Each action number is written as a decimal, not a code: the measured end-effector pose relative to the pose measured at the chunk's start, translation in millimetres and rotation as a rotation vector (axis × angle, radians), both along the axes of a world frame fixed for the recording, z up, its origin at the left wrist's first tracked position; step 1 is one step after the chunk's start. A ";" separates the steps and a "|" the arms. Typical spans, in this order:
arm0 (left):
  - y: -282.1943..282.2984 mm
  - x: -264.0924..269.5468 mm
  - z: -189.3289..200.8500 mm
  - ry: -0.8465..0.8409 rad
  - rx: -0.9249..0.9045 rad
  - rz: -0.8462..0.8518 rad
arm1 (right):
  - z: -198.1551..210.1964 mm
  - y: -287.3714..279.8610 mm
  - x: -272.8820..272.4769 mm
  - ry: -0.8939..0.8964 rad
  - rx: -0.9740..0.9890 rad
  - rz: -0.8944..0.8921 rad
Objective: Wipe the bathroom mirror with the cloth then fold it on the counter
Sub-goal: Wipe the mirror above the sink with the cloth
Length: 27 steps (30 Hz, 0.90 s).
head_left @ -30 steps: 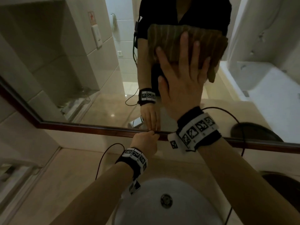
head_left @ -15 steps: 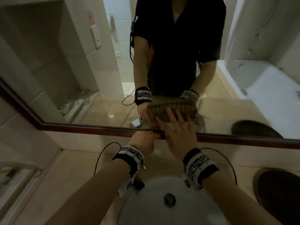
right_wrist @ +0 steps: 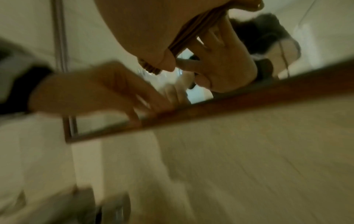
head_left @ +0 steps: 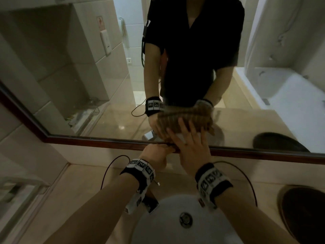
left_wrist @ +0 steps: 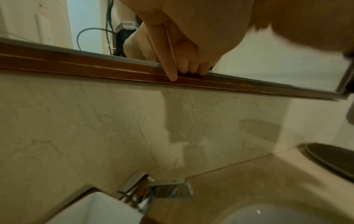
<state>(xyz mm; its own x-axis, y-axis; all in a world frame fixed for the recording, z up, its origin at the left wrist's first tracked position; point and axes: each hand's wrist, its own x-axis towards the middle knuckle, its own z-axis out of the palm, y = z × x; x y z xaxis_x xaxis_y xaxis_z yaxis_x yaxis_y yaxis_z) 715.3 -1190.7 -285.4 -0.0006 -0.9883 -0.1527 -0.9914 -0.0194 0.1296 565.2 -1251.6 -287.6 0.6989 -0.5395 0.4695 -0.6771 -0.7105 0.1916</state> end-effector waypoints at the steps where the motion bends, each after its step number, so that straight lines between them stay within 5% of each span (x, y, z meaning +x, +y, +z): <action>1: 1.8 2.6 -1.4 -0.020 0.005 -0.020 | -19.8 1.8 -7.1 0.082 0.011 -0.005; 6: 13.6 9.5 -0.1 -0.098 0.067 -0.116 | -8.5 4.5 -2.9 0.064 0.011 0.002; 12: 12.1 6.4 15.6 -0.116 0.156 -0.051 | 173.0 -8.1 55.9 -0.336 -0.203 0.086; 15: 13.9 -1.4 23.4 -0.097 0.095 -0.039 | 206.1 -8.6 69.4 -0.494 -0.280 0.038; 18: 14.9 -0.8 20.9 -0.095 0.022 -0.046 | 159.1 -1.2 69.8 -0.386 -0.212 0.051; 24: 27.9 21.8 -4.4 -0.124 -0.013 -0.169 | -35.2 11.4 20.9 0.083 0.016 0.063; 27: 35.8 28.8 -5.4 -0.167 -0.036 -0.205 | -43.0 10.8 13.8 0.131 0.090 0.029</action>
